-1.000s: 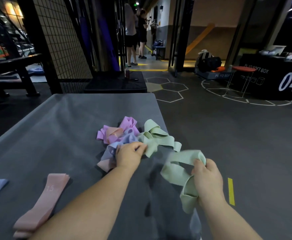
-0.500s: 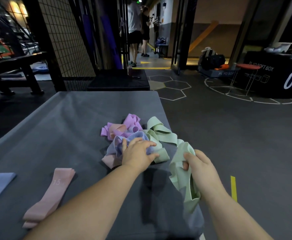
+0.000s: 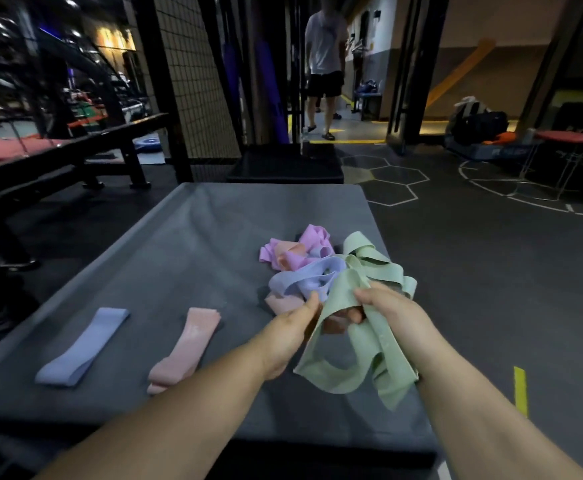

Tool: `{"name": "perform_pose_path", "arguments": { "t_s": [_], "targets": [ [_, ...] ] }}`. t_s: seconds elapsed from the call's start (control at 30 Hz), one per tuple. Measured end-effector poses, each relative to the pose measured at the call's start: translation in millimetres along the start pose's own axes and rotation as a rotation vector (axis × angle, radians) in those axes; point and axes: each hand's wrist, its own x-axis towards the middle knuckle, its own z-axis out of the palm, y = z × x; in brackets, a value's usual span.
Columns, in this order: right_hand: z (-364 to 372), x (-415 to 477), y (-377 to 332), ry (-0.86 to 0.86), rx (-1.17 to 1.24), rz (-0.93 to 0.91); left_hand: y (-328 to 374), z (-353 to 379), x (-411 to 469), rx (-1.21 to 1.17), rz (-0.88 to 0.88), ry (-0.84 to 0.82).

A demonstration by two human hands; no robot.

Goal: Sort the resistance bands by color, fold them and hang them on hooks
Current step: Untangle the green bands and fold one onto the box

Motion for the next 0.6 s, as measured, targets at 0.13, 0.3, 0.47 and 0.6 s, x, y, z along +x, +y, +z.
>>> {"name": "perform_pose_path", "arguments": {
  "t_s": [0.13,0.3,0.47,0.6],
  "targets": [
    [5,7,11,0.027,-0.128,0.084,-8,-28,-19,0.110,-0.012,-0.069],
    [0,17,30,0.011,-0.342,0.229,-25,-64,-24,0.519,0.005,0.057],
    [1,27,44,0.042,-0.721,0.177,-31,-77,-25,0.802,-0.005,0.124],
    [-6,33,51,0.086,-0.962,0.131,-37,-86,-24,0.932,-0.027,0.158]
  ]
}}
